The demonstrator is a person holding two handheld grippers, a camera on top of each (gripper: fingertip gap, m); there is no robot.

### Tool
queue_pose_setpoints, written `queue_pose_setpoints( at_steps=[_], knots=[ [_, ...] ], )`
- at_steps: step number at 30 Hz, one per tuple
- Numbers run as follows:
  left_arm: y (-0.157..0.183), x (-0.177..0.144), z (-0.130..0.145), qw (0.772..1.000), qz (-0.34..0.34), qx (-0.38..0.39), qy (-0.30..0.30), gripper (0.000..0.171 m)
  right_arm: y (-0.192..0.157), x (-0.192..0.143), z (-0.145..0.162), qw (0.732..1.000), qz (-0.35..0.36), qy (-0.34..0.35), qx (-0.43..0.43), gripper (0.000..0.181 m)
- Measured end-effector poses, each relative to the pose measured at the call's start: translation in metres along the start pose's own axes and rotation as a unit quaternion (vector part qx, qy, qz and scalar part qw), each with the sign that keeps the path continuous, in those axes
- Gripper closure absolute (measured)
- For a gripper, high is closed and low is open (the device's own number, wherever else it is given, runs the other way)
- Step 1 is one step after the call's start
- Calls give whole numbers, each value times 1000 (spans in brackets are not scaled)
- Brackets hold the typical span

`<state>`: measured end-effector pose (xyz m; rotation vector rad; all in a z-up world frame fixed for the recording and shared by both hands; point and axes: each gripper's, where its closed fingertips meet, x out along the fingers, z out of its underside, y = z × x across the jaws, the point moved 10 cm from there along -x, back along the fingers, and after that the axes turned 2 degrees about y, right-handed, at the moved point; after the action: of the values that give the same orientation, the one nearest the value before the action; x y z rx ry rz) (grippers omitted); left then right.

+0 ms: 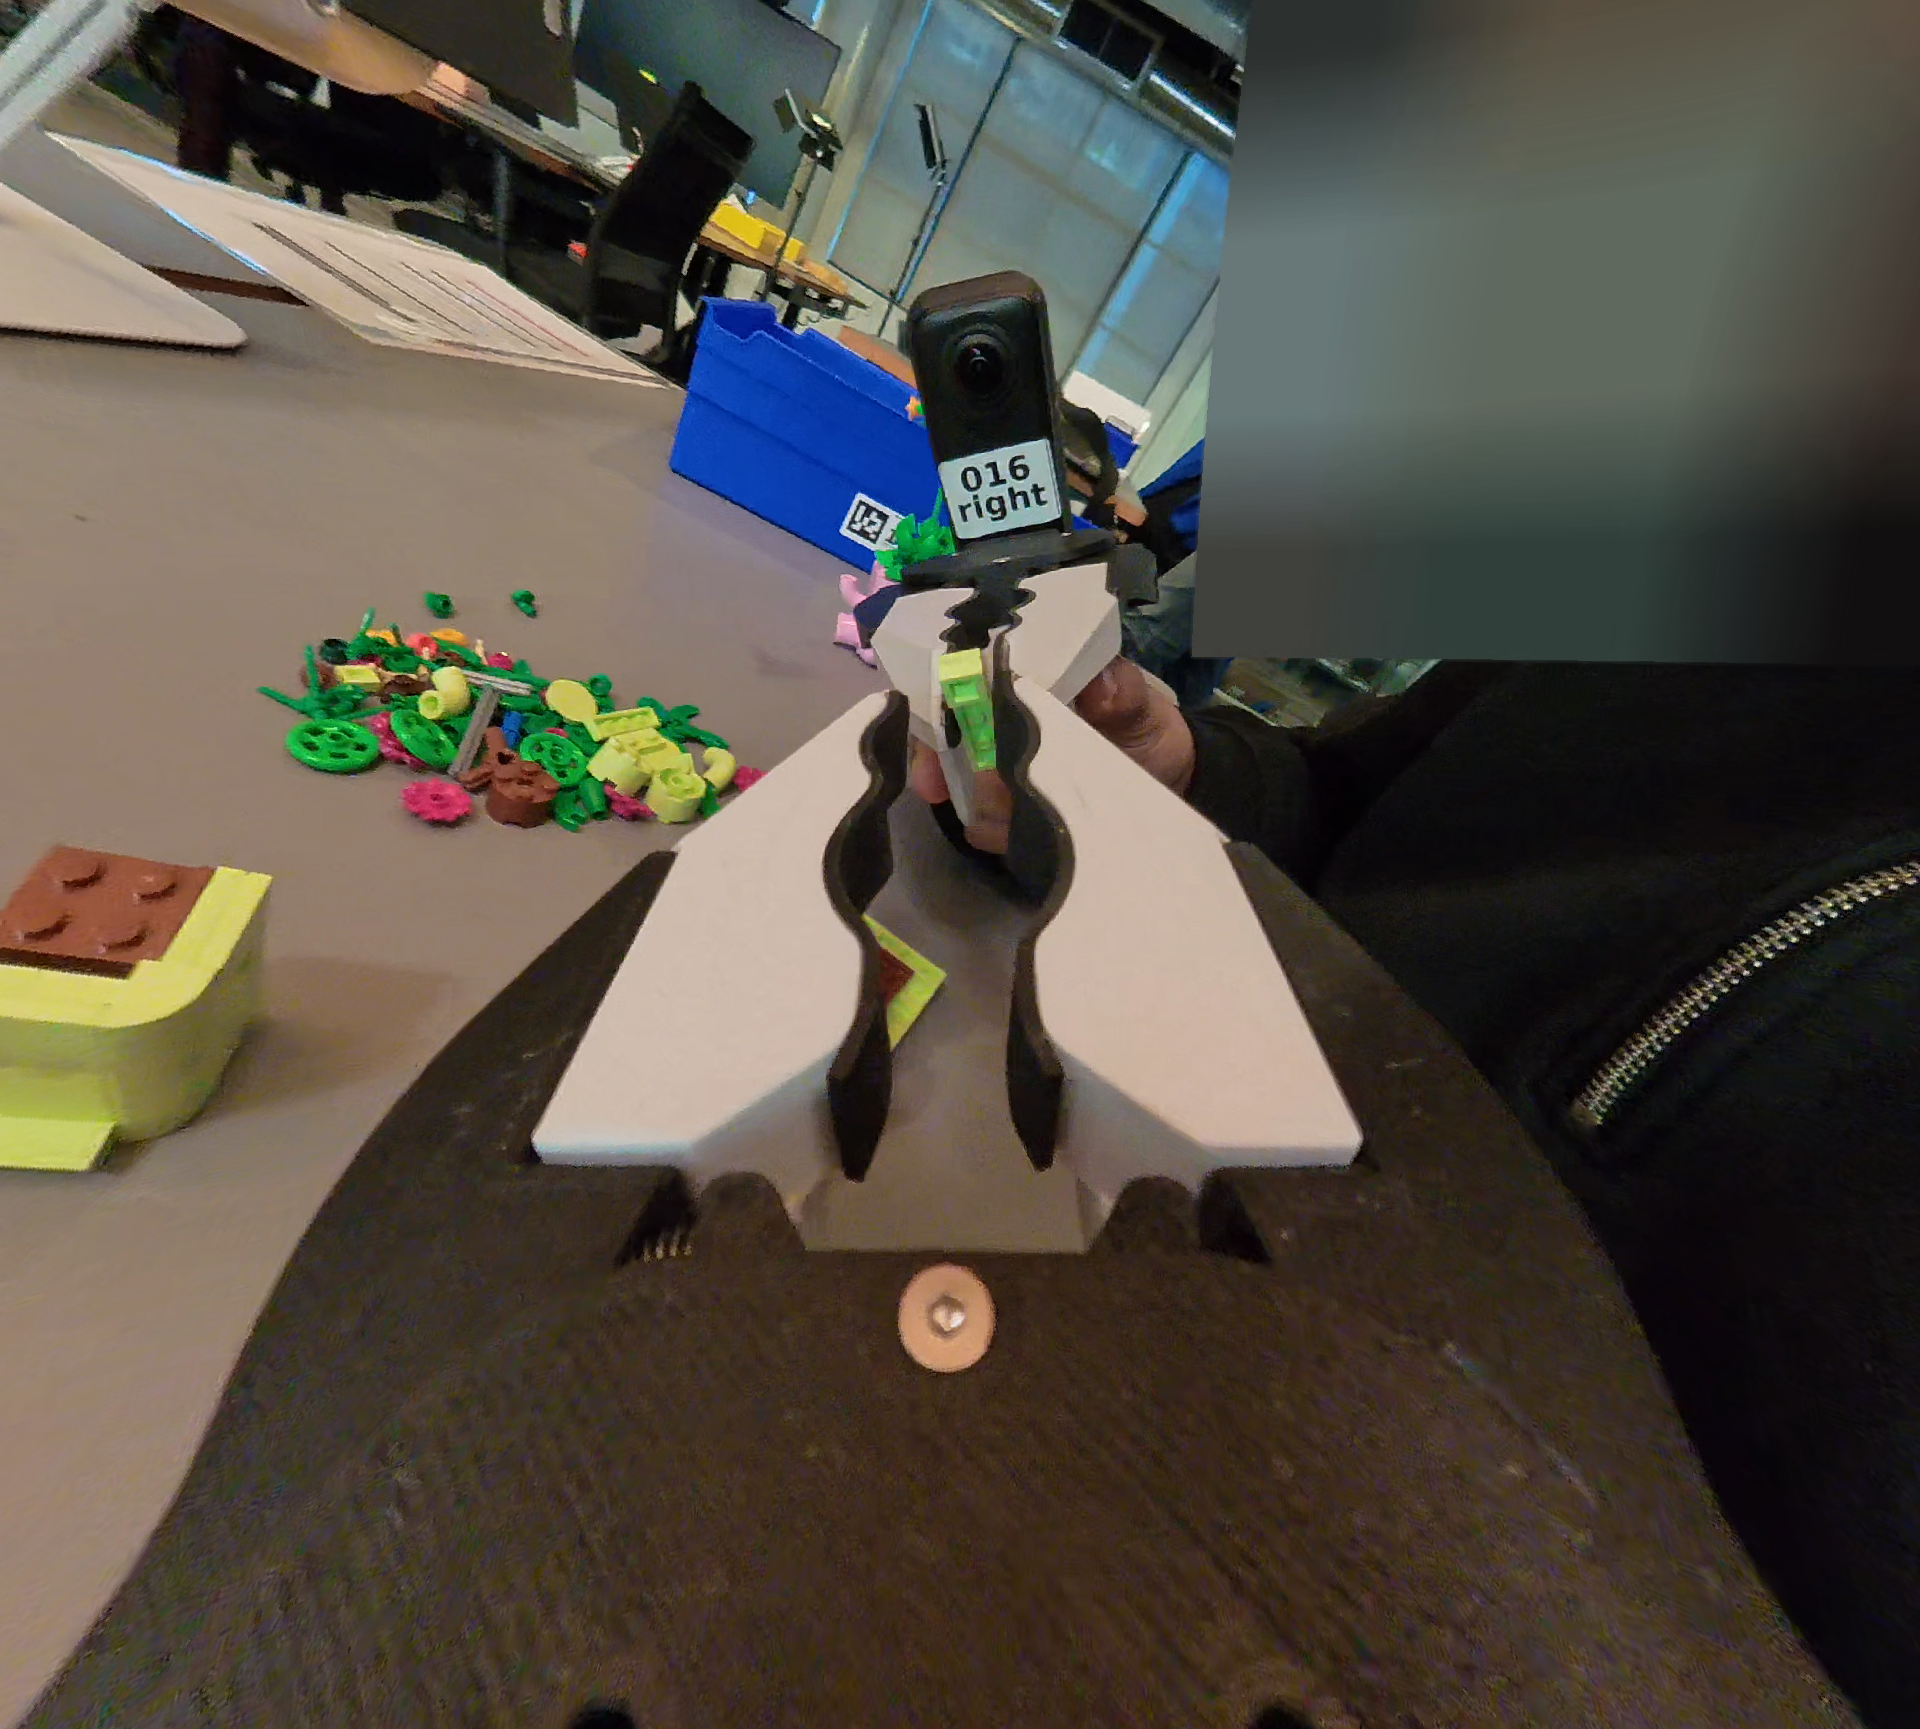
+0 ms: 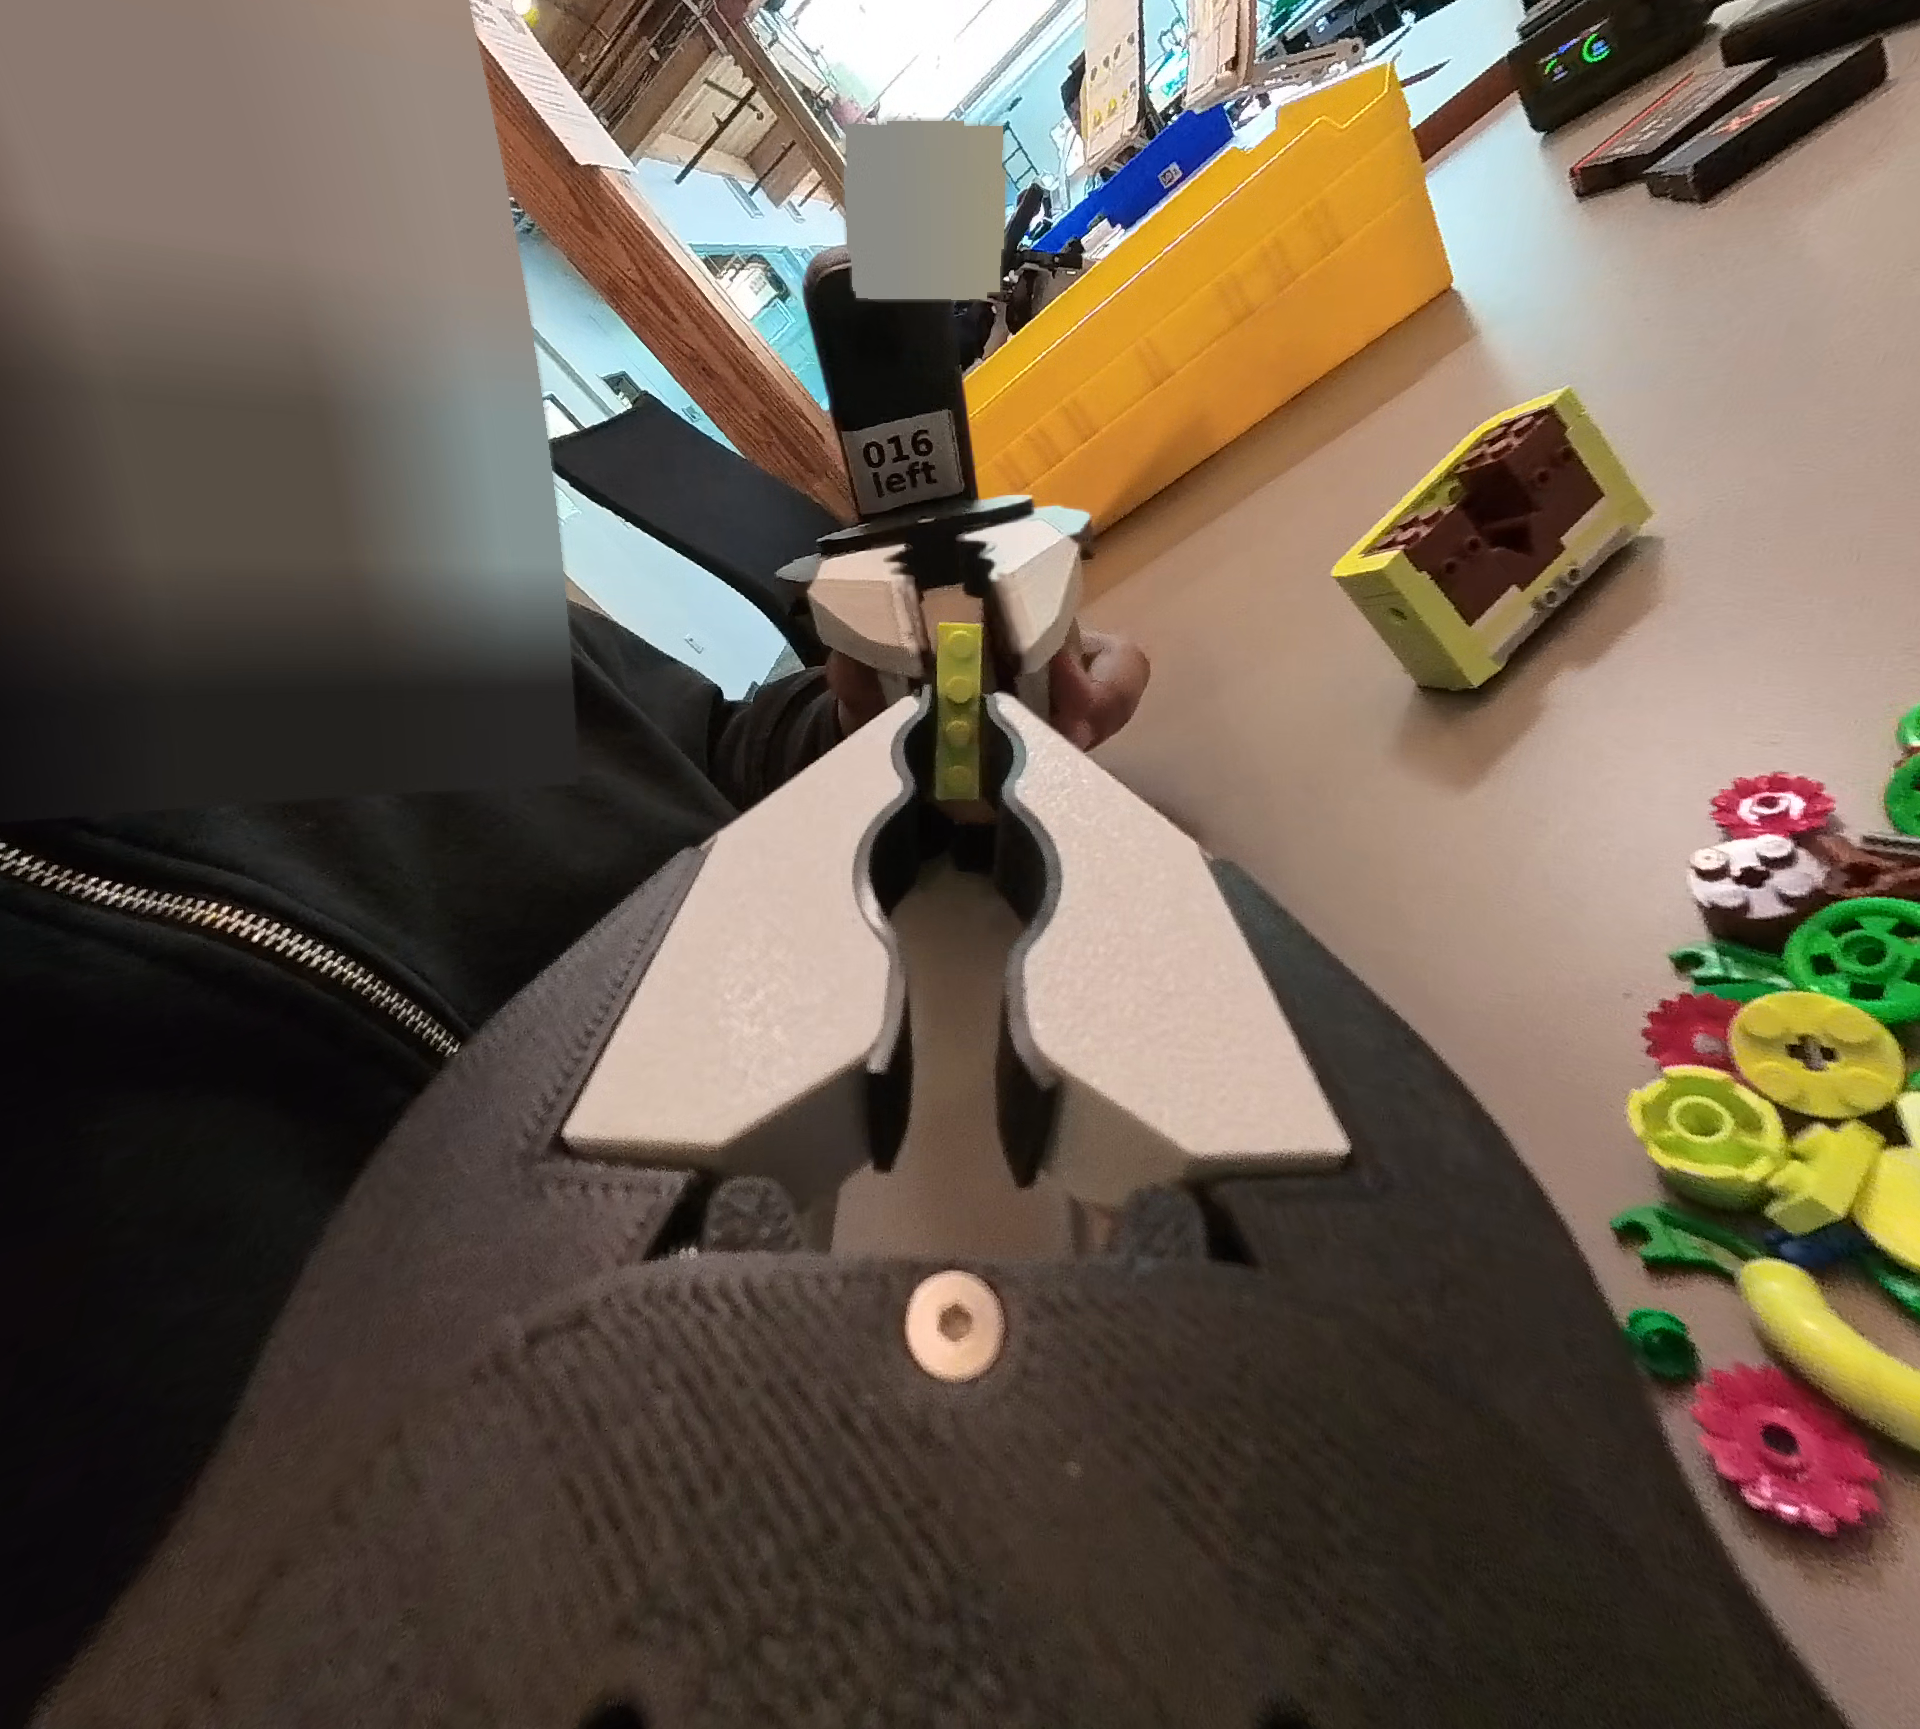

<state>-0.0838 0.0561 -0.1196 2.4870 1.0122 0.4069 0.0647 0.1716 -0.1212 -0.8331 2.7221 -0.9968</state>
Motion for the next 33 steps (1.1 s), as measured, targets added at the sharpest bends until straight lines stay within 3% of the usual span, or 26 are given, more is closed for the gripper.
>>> queue_pose_setpoints(
  at_steps=[2,23,28,31,33],
  knots=[
    [1,0,0,1000,10,-5,3,168,0,0,0,1000,1,0,-1,176],
    [-4,-1,0,999,19,-46,2,169,7,-1,3,999,-20,11,49,176],
    [-18,-5,3,991,5,-135,24,168,-1,-9,-7,992,78,22,-101,149],
    [-22,-4,6,985,-1,-168,27,168,-14,-3,-6,955,160,-12,-248,139],
    [-21,-2,7,985,-5,-170,25,168,-22,2,-4,930,191,-32,-313,146]
  ],
)
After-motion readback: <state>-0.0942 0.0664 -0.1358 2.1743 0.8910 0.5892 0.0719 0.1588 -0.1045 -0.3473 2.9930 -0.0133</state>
